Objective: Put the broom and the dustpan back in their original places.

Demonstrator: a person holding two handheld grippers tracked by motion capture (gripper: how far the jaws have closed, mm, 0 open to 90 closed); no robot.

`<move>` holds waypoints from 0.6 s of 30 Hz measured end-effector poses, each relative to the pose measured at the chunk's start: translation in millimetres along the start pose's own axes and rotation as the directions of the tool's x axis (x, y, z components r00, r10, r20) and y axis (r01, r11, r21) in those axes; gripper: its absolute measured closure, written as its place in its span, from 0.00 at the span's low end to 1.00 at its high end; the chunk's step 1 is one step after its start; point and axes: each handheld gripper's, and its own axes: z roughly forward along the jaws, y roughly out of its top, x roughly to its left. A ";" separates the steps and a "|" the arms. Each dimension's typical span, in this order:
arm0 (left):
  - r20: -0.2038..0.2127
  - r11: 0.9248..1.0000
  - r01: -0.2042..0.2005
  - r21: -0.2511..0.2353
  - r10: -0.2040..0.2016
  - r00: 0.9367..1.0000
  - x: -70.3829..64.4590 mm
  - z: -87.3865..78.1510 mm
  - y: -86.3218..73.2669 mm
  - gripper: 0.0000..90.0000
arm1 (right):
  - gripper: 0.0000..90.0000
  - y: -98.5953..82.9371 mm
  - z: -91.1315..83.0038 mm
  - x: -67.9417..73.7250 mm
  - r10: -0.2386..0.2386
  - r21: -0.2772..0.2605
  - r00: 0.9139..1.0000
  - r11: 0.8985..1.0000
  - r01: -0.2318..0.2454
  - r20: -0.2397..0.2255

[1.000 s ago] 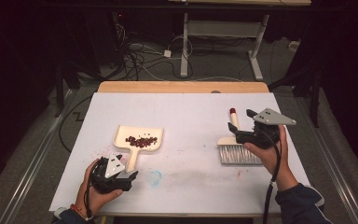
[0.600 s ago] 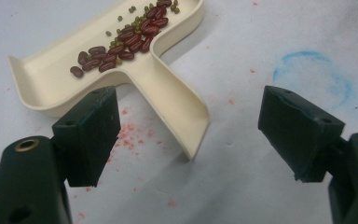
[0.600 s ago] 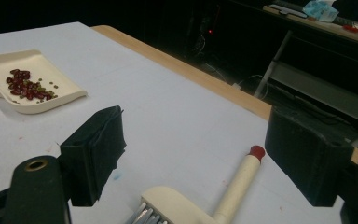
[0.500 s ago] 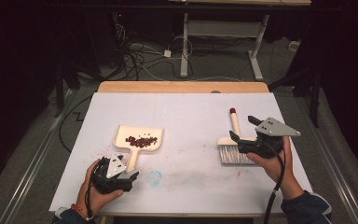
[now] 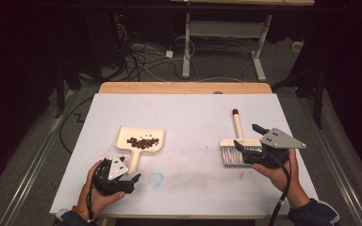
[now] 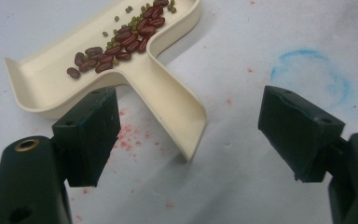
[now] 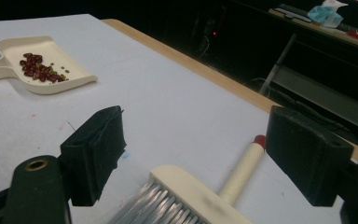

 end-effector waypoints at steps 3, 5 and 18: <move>-0.002 1.000 0.001 -0.003 -0.001 1.000 -0.2 0.3 0.0 0.23 | 0.22 -4.9 -2.8 -0.3 0.000 -0.001 1.000 1.000 0.000 0.001; -0.002 1.000 0.001 -0.003 -0.001 1.000 -0.3 0.4 0.2 0.23 | 0.22 -8.2 -4.7 -0.8 0.001 0.001 1.000 1.000 -0.001 0.002; -0.009 1.000 0.001 -0.009 -0.001 1.000 -0.9 0.3 1.0 0.23 | 0.23 -37.3 -15.3 2.9 -0.004 0.016 1.000 1.000 0.004 0.015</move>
